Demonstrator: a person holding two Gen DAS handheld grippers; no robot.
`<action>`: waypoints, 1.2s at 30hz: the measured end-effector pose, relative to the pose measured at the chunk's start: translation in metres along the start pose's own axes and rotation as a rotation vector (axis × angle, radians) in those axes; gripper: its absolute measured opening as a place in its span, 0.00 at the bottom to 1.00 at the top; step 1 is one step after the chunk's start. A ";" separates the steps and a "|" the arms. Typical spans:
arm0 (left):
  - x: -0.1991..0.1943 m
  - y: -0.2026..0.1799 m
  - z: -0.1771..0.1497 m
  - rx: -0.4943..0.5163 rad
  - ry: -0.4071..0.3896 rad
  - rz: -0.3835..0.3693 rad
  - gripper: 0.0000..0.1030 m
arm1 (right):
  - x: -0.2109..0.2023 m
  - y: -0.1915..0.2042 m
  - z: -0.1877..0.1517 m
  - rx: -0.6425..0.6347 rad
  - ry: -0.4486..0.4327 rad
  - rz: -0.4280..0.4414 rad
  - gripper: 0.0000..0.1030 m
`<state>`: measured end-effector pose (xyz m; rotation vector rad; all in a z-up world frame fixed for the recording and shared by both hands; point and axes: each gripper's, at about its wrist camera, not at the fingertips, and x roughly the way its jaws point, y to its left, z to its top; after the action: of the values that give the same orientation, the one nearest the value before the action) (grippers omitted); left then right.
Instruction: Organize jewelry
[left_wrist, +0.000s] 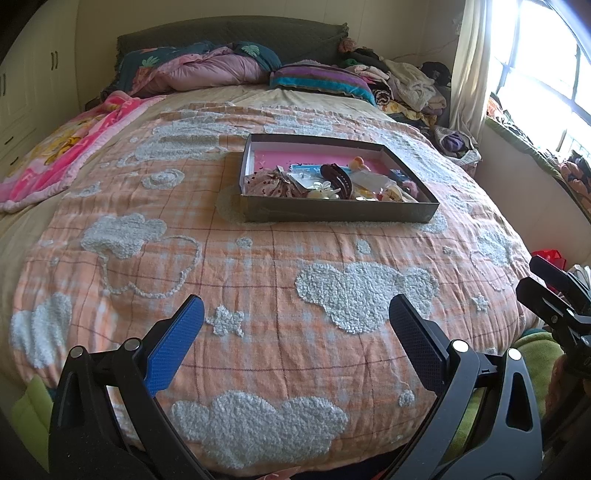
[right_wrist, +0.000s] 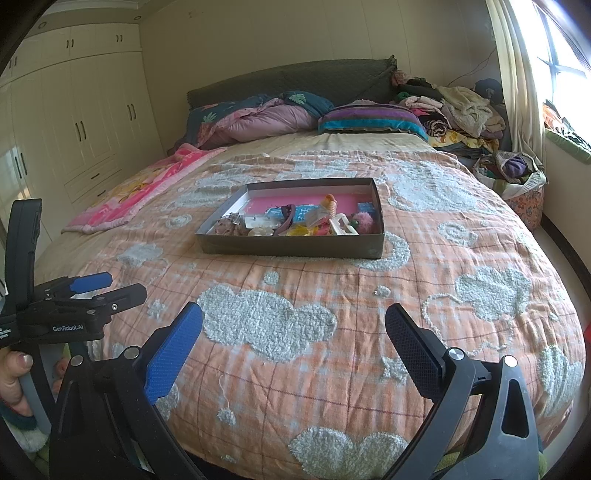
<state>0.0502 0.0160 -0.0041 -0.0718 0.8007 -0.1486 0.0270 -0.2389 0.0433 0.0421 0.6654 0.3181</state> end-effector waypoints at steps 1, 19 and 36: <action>0.000 0.001 0.000 0.001 0.001 0.001 0.91 | 0.000 0.000 0.000 -0.001 0.000 0.000 0.96; 0.000 0.006 0.000 -0.002 0.010 0.005 0.91 | 0.001 0.000 0.000 -0.003 -0.001 -0.001 0.96; 0.019 0.033 0.009 -0.104 0.049 0.070 0.91 | 0.005 -0.020 0.007 0.037 0.007 -0.038 0.96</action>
<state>0.0732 0.0452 -0.0158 -0.1385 0.8586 -0.0424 0.0405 -0.2563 0.0426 0.0638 0.6783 0.2691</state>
